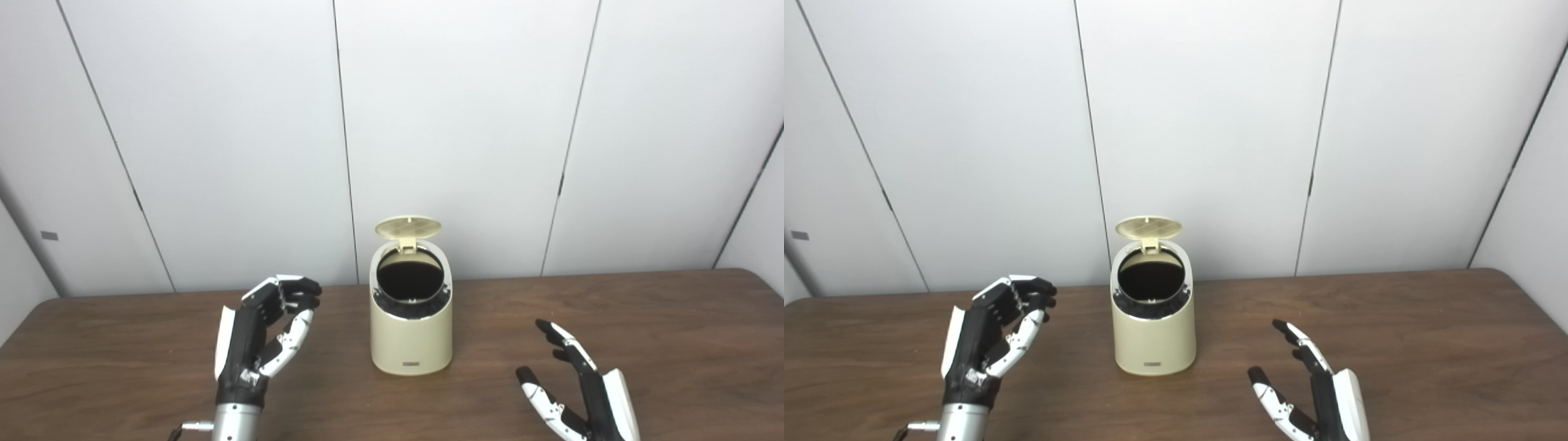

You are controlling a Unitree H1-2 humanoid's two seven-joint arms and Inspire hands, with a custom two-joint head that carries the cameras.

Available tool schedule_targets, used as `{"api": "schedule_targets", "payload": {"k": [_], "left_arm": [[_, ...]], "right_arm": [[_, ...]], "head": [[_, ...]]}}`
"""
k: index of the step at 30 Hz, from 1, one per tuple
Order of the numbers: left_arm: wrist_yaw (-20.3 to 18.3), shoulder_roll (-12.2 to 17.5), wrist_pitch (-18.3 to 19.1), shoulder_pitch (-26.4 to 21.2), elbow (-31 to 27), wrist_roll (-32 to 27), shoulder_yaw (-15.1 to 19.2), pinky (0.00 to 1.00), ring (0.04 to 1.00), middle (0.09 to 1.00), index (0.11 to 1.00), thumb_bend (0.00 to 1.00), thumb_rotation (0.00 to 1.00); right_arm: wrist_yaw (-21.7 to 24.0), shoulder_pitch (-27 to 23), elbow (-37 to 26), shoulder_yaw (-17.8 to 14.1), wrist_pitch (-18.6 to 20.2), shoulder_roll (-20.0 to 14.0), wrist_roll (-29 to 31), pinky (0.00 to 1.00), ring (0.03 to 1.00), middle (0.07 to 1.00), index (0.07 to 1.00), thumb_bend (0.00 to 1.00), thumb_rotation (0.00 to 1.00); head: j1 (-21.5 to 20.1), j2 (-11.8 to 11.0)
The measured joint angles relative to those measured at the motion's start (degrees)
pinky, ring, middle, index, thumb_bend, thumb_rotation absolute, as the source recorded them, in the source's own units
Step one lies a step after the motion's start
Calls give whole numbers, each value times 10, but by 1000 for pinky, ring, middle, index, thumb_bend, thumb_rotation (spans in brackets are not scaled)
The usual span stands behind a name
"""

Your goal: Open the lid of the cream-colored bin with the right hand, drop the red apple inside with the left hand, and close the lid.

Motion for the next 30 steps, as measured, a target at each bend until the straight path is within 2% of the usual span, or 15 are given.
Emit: {"api": "schedule_targets", "payload": {"k": [1, 3, 6, 8, 11, 12, 15, 20, 24, 28, 30], "left_arm": [[0, 0, 0, 2, 0, -1, 3, 485, 589, 620, 635, 237, 646], [0, 1, -3, 2, 0, -3, 10, 496, 599, 627, 642, 267, 689], [-7, 2, -4, 3, 0, -16, 12, 519, 618, 647, 654, 313, 771], [-11, 1, -8, 6, 3, -24, 12, 528, 627, 658, 661, 339, 814], [-13, -2, -11, 8, 12, -28, 12, 532, 633, 668, 669, 370, 845], [-12, -5, -12, 8, 15, -28, 12, 534, 634, 669, 670, 382, 832], [-11, -11, -17, 10, 26, -28, 15, 531, 634, 671, 673, 380, 856], [-10, -9, -20, 12, 40, -27, 22, 541, 644, 685, 685, 379, 891], [-12, -10, -20, 15, 43, -28, 22, 571, 673, 714, 715, 437, 960], [-12, -11, -20, 15, 48, -28, 22, 582, 678, 720, 724, 455, 991], [-12, -11, -20, 15, 50, -28, 22, 583, 678, 720, 725, 463, 986]], "right_arm": [[0, 2, 0, -3, -10, -3, 7, 778, 842, 840, 823, 193, 464], [0, 1, -1, -8, -30, -8, 13, 758, 831, 831, 820, 202, 508], [4, 0, -23, -15, -33, -17, 5, 739, 817, 838, 830, 258, 720], [19, -9, -57, -16, -28, -27, -12, 711, 802, 834, 823, 313, 805], [46, -54, -105, -15, -19, -42, -28, 736, 831, 852, 833, 403, 893], [57, -70, -121, -14, -10, -48, -35, 742, 838, 858, 844, 476, 937], [113, -126, -162, -11, 34, -66, -64, 751, 852, 882, 878, 592, 985], [217, -200, -205, 8, 114, -86, -111, 772, 875, 899, 895, 745, 1000], [337, -269, -240, 32, 185, -107, -160, 793, 922, 938, 939, 810, 986], [412, -326, -244, 54, 213, -126, -190, 774, 954, 960, 961, 834, 960], [433, -343, -236, 66, 217, -127, -201, 756, 963, 966, 963, 838, 921]], "head": [[0, 0], [-1, 0], [-2, 0], [-3, 0], [-4, -1], [-4, -1], [-3, -1], [-9, 0], [-11, 1], [-10, -1], [-9, -1]]}}
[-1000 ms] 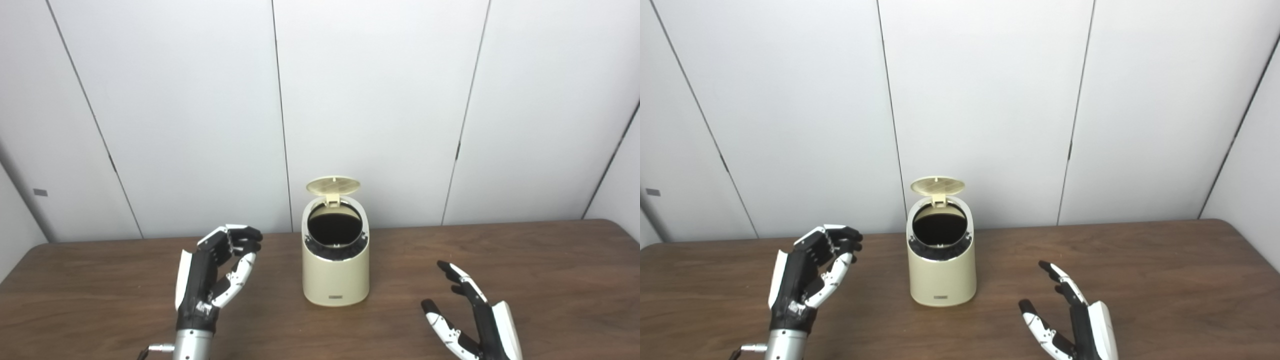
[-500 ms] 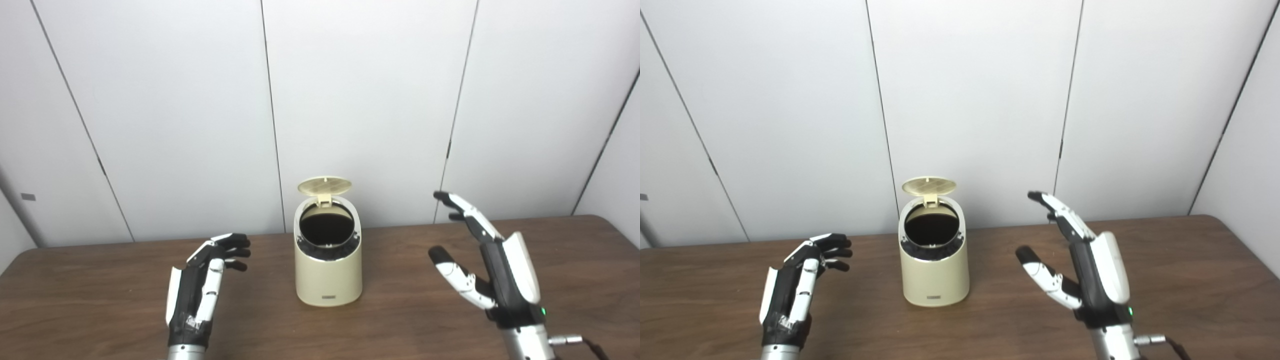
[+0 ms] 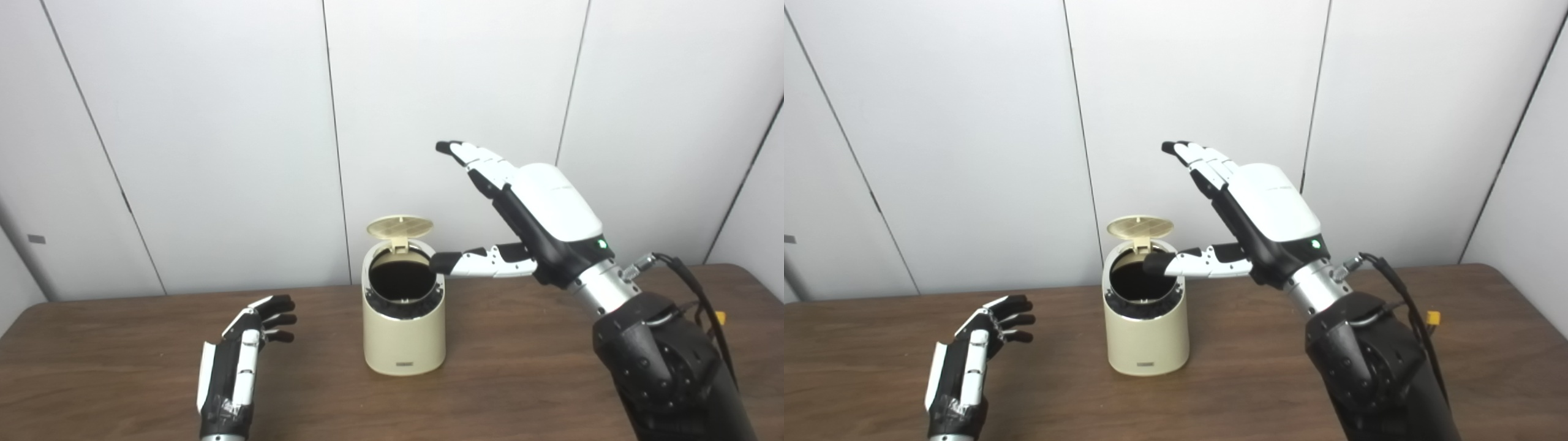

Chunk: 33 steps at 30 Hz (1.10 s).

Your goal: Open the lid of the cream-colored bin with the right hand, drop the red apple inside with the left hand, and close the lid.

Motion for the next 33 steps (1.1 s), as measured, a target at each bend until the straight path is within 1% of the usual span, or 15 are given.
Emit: {"api": "schedule_targets", "payload": {"k": [2, 3, 5, 7, 10, 12, 16, 18, 21, 25, 29, 33], "left_arm": [[0, -1, 0, 0, 3, 1, -1, 583, 677, 718, 724, 472, 986], [0, -1, 0, 0, 8, 1, 0, 584, 677, 718, 725, 493, 988], [0, -1, 0, 1, 13, 1, -1, 584, 674, 718, 726, 539, 981], [0, -3, -1, 1, 13, 0, -1, 584, 671, 716, 726, 573, 977], [1, -4, -1, 2, 13, 0, 0, 577, 667, 716, 727, 591, 973], [1, -6, -1, 2, 13, 0, -1, 581, 671, 720, 730, 601, 975], [-1, -8, -1, 3, 12, -1, -2, 589, 674, 721, 731, 639, 964], [0, -8, -1, 3, 12, -1, -2, 589, 674, 720, 732, 650, 965], [0, -7, -1, 3, 12, 0, -2, 585, 674, 719, 728, 669, 956], [2, -7, -1, 3, 11, 0, -1, 586, 676, 718, 725, 660, 950], [3, -8, -2, 3, 11, 2, 0, 585, 673, 714, 721, 650, 945], [5, -8, -2, 3, 10, 4, 1, 585, 673, 714, 720, 645, 947]], "right_arm": [[20, -10, 9, 10, 4, 0, -6, 803, 973, 966, 965, 835, 929], [33, -17, 16, 16, 5, 0, -9, 842, 973, 957, 957, 845, 938], [63, -32, 37, 30, 13, -2, -17, 879, 969, 939, 940, 856, 947], [94, -47, 57, 42, 20, -7, -27, 883, 959, 924, 927, 869, 944], [139, -73, 85, 63, 32, -15, -43, 872, 944, 907, 915, 865, 917], [155, -86, 100, 74, 35, -15, -47, 867, 945, 910, 915, 866, 922], [181, -116, 158, 99, 37, -16, -61, 867, 944, 922, 910, 897, 942], [187, -125, 170, 106, 40, -15, -70, 874, 945, 926, 911, 898, 934], [190, -140, 195, 110, 47, -12, -72, 913, 965, 947, 927, 898, 936], [190, -149, 221, 115, 61, -8, -80, 928, 978, 962, 943, 892, 952], [190, -158, 228, 119, 63, -8, -81, 938, 983, 963, 945, 881, 948], [193, -157, 224, 120, 64, -10, -81, 940, 976, 952, 938, 890, 959]], "head": [[0, -1], [0, -1], [1, -1], [1, -1], [2, 1], [3, 1], [4, 1], [5, 1], [5, 0], [2, 1], [2, 1], [0, 6]]}}
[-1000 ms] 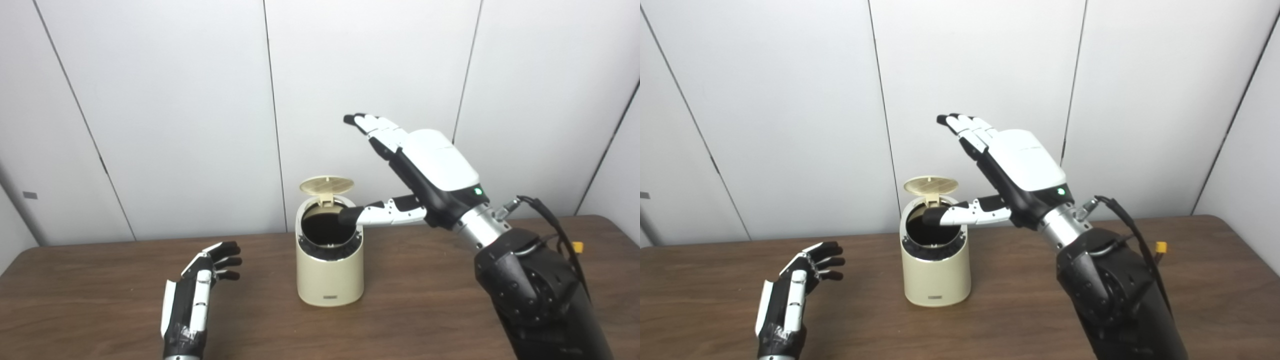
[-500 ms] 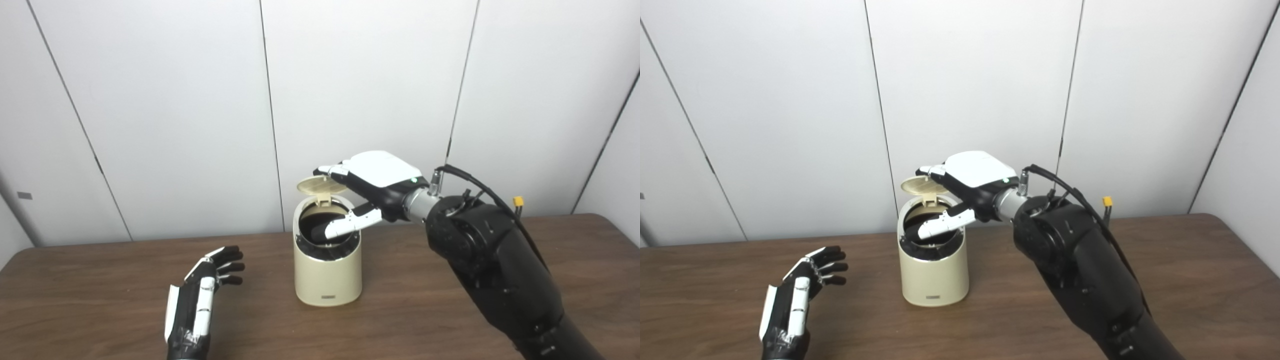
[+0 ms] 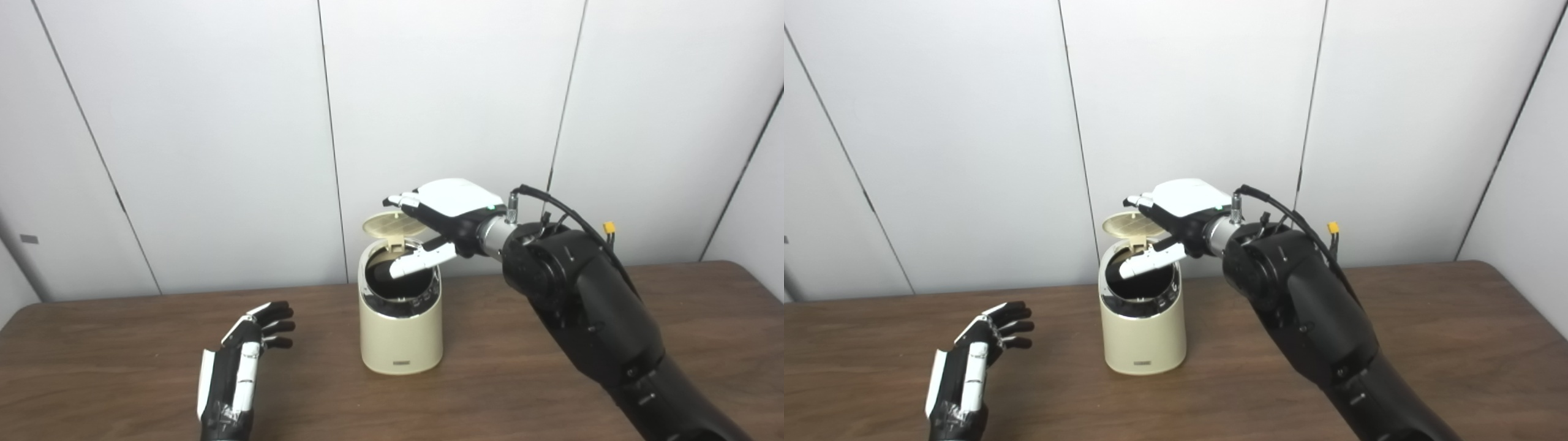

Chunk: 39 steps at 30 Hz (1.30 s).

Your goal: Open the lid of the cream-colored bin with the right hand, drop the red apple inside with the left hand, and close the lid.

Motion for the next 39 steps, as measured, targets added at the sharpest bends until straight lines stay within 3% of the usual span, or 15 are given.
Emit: {"api": "schedule_targets", "payload": {"k": [9, 18, 30, 39], "left_arm": [[1, -1, 0, 0, -2, 7, 0, 582, 669, 712, 717, 641, 931], [1, -2, 0, 2, -21, 7, 0, 594, 661, 709, 713, 662, 901], [7, -8, 0, 0, -21, 8, 5, 599, 658, 700, 704, 664, 894], [10, -11, 0, 0, -26, 20, 8, 590, 659, 702, 707, 666, 888]], "right_arm": [[31, 35, -61, 0, 7, -9, 10, 964, 982, 933, 924, 891, 996], [57, 75, -107, 1, 16, -9, 14, 934, 975, 928, 917, 882, 972], [58, 99, -122, 4, 15, -9, 11, 932, 951, 921, 904, 864, 979], [45, 112, -111, 12, -10, -14, -8, 932, 946, 924, 894, 874, 962]], "head": [[2, 6], [4, 11], [8, 18], [12, 21]]}}
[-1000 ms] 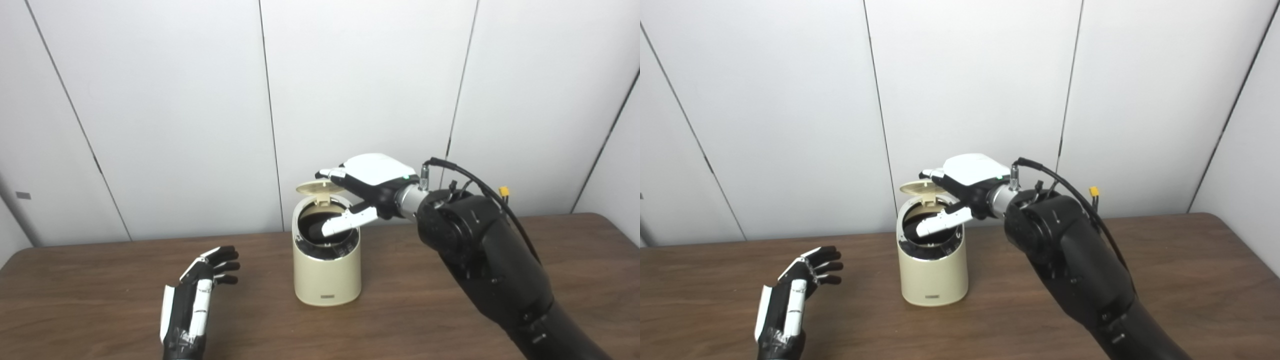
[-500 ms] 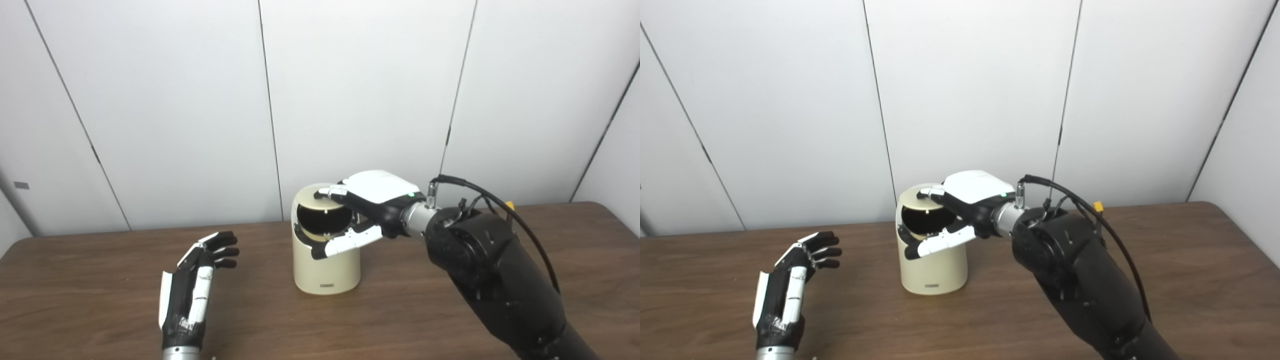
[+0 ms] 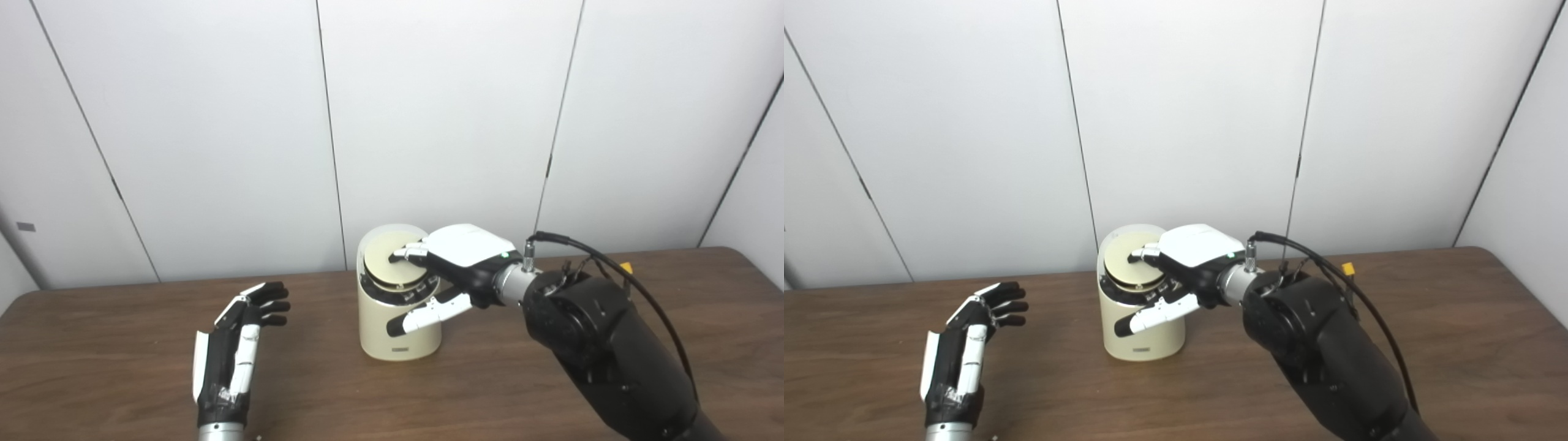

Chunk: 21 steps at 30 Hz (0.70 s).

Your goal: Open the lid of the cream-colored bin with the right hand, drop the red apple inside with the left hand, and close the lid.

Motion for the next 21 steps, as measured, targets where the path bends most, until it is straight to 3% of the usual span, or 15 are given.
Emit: {"api": "schedule_targets", "payload": {"k": [14, 21], "left_arm": [[2, -3, 0, -2, -7, -1, 3, 577, 647, 695, 702, 662, 873], [2, -4, 0, -2, -8, -1, 3, 577, 647, 696, 705, 646, 880]], "right_arm": [[-58, 10, 31, 7, -37, 0, -27, 928, 963, 936, 835, 860, 953], [-85, 15, 32, 7, -44, 0, -36, 946, 982, 952, 785, 835, 889]], "head": [[1, 0], [2, 0]]}}
